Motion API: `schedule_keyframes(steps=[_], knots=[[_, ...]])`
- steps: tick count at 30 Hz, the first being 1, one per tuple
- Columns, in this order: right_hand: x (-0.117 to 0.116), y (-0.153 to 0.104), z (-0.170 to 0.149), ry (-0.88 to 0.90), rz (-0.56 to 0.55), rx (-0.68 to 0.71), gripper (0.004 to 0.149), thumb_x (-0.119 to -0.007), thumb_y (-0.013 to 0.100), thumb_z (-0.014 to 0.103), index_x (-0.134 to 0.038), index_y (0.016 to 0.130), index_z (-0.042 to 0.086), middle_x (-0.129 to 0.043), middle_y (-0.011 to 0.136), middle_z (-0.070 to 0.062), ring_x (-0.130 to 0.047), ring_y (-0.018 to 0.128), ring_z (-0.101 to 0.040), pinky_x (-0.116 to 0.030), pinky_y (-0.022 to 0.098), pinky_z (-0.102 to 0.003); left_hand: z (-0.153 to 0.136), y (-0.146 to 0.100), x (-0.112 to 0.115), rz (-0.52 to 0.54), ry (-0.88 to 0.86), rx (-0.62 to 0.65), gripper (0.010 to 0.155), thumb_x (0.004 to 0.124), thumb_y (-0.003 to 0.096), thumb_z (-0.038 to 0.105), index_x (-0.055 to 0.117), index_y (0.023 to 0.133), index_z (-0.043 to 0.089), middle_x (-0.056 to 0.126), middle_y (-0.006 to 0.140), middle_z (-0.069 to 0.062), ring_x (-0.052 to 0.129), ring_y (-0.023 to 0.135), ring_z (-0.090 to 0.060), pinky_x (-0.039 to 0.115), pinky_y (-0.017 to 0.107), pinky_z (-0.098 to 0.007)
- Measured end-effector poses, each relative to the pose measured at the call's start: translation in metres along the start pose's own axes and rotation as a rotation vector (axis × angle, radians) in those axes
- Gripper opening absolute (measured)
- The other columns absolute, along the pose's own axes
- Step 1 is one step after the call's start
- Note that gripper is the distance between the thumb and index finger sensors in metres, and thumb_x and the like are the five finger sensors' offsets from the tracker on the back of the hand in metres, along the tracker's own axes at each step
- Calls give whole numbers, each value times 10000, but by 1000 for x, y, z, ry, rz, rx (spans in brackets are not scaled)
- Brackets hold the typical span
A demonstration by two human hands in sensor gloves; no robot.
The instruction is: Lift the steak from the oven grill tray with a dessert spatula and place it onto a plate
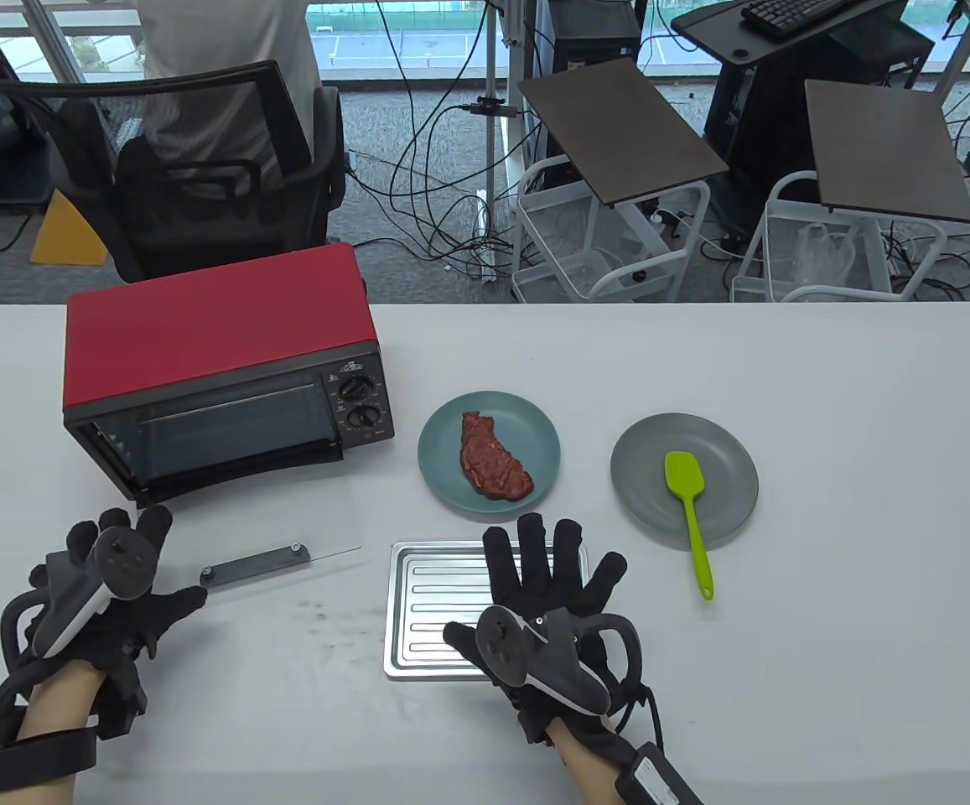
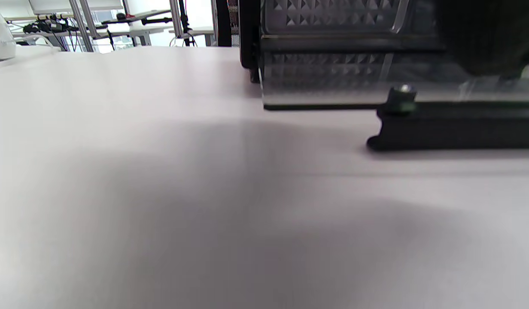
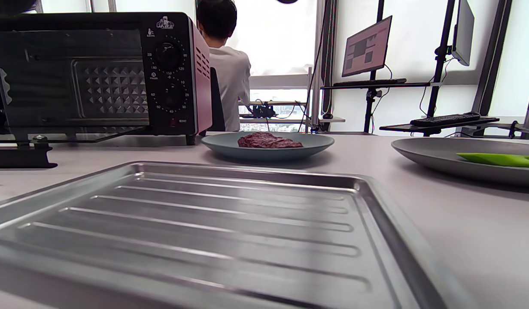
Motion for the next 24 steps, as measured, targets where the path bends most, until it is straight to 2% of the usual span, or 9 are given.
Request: schedule_keyframes(steps=[10,15,24], knots=[[-4,3,-5,12,34,-22,1007,-520,445,823,-152,1143,198,-116,1197,-184,-118,1046,-553,-218,616,-872,6,22,32,-90,-15,-40,933,811,361,725,176,1022,552,112,1202,115,204,1223,-269,337,843,-693],[-4,3,-4,12,36,-24,1003,-526,446,818,-158,1143,198,-126,1198,-181,-115,1044,-552,-219,615,-872,8,24,31,-67,-7,-45,837,789,429,649,204,1018,549,127,1198,111,217,1219,-258,352,845,-681],[-5,2,-5,21,32,-33,990,-533,450,808,-169,1142,200,-132,1198,-174,-120,1044,-551,-224,616,-869,12,23,26,-72,71,-49,824,775,440,635,200,1022,536,158,1203,100,256,1216,-260,374,839,-676]])
Point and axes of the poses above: the tracker on the back of each hand, its own z axis roughly to the thumb side, its own y axis roughly from the wrist to the fingertips, x = y × z, the point moved 4 cm from there along y, roughly from the wrist to the fingertips
